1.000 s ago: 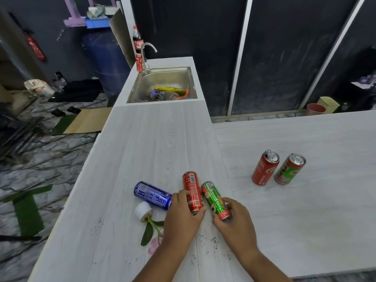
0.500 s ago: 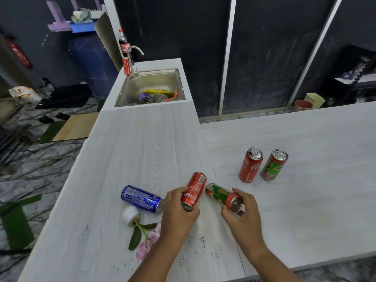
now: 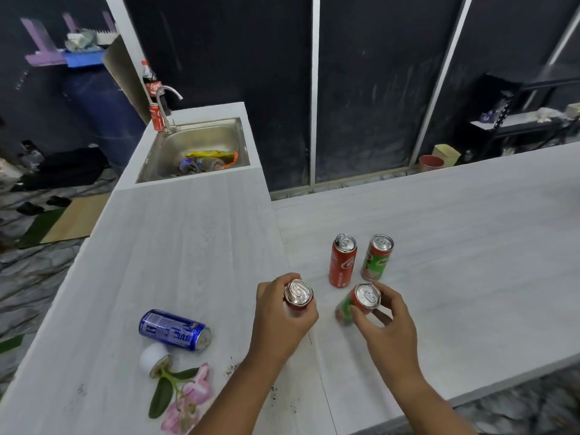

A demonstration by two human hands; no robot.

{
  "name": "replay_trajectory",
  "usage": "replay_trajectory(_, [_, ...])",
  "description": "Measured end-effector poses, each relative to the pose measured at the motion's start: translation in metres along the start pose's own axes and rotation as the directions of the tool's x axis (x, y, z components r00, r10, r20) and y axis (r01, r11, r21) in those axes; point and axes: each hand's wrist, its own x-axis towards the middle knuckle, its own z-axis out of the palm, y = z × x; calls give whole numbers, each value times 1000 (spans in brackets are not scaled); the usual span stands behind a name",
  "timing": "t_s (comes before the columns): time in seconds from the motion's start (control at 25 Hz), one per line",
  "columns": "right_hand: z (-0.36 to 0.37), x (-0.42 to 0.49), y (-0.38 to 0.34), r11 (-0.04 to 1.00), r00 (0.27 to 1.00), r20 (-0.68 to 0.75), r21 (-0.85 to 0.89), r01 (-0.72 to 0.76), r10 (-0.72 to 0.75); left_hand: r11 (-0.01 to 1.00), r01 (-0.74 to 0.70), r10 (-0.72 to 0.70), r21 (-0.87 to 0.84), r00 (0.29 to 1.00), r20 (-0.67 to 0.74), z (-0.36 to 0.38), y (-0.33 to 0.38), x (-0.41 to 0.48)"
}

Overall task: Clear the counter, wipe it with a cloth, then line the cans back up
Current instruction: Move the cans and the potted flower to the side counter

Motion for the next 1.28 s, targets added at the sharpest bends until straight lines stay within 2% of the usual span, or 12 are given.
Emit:
replay_trajectory(0.16, [-31,24,4,1000,999,-47,-11,-12,11,1000,-12,14,-23,996,84,32,16,6])
replay_trajectory(0.4, [-56,49,10,996,999,-43,-87,17,-20,999,42,-41,-4,982,183,70,29,18])
replay_trajectory(0.8, [-64,55,18,989,1000,-7,-146,20,-21,994,97,-86,-43,973,212,88,31,18])
replay_trajectory(1.04, [-68,34,25,972,989,-17,-182,-146,145,986,130,-104,-103,968,230,61,19,6])
replay_trajectory(1.16, [-64,0,36,950,986,-61,-262,-169,158,985,151,-136,-83,977,166,28,-1,-9])
replay_trajectory(1.28, [-43,-36,38,954,990,-38,-264,-142,137,981,177,-167,-79,979,118,-10,-18,-21])
